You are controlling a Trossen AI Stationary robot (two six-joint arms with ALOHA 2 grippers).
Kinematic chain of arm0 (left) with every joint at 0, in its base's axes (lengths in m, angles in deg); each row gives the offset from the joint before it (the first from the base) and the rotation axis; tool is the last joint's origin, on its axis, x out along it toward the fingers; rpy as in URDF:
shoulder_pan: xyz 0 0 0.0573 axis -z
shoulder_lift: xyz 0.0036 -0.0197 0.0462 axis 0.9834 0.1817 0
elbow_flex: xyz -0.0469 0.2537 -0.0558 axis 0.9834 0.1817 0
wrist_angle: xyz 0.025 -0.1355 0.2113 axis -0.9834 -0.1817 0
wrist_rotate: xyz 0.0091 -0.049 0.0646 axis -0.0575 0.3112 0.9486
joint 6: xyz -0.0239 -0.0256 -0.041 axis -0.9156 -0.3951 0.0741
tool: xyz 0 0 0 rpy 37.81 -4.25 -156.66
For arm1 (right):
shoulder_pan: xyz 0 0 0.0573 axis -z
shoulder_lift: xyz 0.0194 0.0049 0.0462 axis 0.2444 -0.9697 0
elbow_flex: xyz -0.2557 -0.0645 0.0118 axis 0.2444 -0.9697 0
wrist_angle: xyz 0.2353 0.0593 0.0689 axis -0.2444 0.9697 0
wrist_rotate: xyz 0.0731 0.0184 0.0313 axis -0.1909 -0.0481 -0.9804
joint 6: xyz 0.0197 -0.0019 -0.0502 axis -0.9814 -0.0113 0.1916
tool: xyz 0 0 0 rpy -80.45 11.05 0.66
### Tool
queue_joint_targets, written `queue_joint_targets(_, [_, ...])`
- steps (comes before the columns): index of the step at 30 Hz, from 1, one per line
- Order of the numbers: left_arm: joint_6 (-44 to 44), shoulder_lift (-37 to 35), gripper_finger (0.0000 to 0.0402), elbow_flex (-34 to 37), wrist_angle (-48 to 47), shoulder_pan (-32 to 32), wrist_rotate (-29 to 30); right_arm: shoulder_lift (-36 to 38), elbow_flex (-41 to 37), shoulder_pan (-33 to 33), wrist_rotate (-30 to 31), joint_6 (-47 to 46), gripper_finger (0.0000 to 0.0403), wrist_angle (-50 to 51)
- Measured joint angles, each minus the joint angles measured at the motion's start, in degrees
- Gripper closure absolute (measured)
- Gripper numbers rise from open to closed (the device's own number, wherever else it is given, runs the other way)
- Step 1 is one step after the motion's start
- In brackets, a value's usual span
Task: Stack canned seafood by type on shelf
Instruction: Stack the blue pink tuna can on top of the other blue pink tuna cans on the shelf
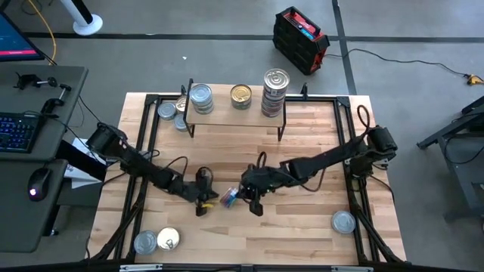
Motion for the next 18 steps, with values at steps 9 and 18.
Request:
queue_joint_targets(9, [-21.78, -8.49, 0.0401, 4.9, -6.91, 11.06, 7.77, -5.64, 17.84, 5.2, -13.53, 20.07, 0.0316, 25.25])
queue_joint_targets(18, [-33.13, -9.96, 0.0402, 2.77, -8.57, 13.83, 11.26, -17.76, 35.79, 6.6, -12.1, 40.87, 0.0151, 47.91])
